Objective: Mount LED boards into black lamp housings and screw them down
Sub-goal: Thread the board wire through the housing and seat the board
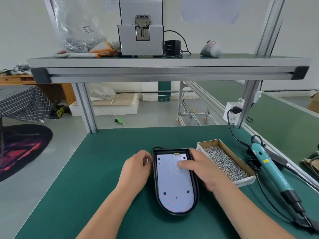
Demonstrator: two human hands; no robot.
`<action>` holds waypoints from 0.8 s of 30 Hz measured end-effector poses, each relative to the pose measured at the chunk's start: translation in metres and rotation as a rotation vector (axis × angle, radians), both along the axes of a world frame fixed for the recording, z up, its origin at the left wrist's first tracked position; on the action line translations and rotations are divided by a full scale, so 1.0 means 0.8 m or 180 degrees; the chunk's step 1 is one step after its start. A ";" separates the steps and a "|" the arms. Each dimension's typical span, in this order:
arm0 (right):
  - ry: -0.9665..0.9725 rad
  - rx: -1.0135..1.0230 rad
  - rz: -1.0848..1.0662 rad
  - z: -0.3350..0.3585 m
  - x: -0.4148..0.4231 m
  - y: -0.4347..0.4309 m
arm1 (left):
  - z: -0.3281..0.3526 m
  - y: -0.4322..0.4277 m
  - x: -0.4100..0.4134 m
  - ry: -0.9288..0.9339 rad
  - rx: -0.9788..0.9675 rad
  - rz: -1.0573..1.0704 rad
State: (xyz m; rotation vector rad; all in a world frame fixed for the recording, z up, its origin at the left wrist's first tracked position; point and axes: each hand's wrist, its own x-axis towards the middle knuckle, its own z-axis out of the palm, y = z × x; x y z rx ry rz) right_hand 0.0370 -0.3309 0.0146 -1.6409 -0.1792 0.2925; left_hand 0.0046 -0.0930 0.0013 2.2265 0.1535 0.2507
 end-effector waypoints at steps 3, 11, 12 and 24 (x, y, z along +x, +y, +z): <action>0.0234 -0.0237 0.0173 0.003 -0.004 0.000 | 0.000 0.000 -0.003 0.0056 0.0528 0.0048; -0.0090 -0.1869 0.0301 0.007 0.003 -0.020 | -0.001 0.013 0.003 0.0029 0.0411 -0.0306; -0.0170 -0.2096 0.0313 0.007 0.004 -0.019 | -0.002 0.014 0.002 0.0046 0.0388 -0.0338; -0.1041 -0.2848 0.0102 -0.003 0.010 -0.014 | 0.002 -0.004 -0.006 0.0082 0.0364 -0.0557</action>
